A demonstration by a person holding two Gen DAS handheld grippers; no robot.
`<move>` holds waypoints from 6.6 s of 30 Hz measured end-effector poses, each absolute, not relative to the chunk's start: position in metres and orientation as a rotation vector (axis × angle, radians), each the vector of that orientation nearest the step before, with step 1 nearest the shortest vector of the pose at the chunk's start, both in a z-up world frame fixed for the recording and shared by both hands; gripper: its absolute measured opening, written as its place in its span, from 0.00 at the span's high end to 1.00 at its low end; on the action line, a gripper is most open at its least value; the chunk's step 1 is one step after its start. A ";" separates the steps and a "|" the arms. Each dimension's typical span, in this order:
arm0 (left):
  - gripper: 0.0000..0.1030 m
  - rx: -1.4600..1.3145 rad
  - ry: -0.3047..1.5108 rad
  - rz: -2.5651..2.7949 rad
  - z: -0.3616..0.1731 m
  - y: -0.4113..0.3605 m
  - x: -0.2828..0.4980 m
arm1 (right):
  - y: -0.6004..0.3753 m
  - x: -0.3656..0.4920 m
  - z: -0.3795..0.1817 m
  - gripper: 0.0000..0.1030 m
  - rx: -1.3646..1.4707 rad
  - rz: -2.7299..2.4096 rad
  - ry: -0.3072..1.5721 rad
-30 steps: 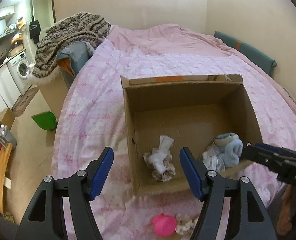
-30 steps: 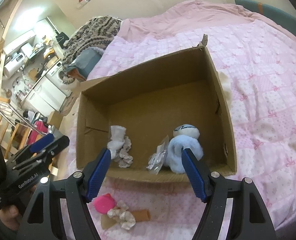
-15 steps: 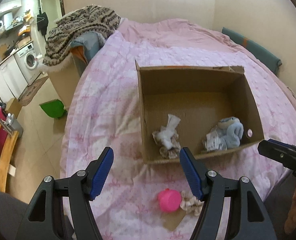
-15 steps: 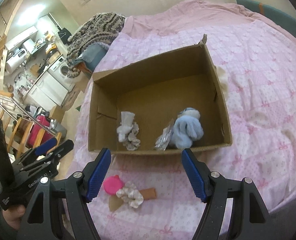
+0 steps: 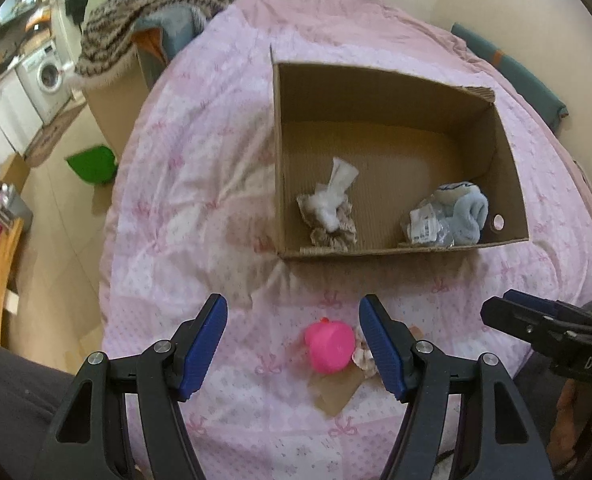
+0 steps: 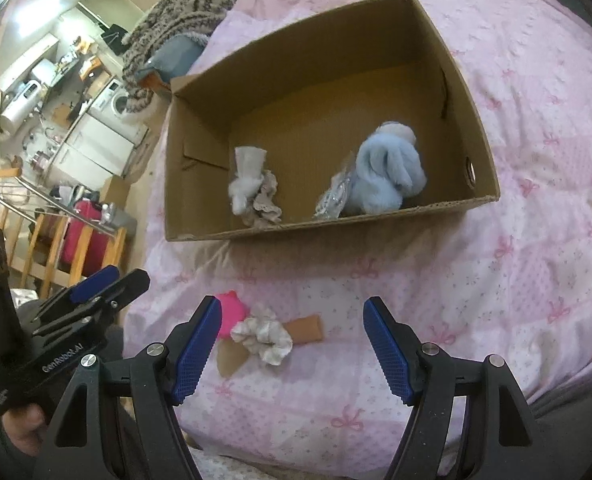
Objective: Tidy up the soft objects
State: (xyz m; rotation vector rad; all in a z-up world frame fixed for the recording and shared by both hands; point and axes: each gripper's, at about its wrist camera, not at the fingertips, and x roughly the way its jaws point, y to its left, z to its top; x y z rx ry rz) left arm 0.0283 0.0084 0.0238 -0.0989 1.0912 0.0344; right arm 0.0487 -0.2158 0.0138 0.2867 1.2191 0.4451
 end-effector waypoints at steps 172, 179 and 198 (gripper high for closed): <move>0.89 -0.026 1.016 -0.112 0.001 -0.025 0.146 | -0.218 0.146 0.000 0.96 0.354 0.521 1.148; 0.86 -0.024 1.025 -0.114 0.002 -0.026 0.145 | -0.221 0.145 0.003 0.71 0.380 0.526 1.132; 0.40 -0.054 0.942 -0.123 0.042 -0.017 0.126 | -0.235 0.138 0.016 0.22 0.423 0.475 1.063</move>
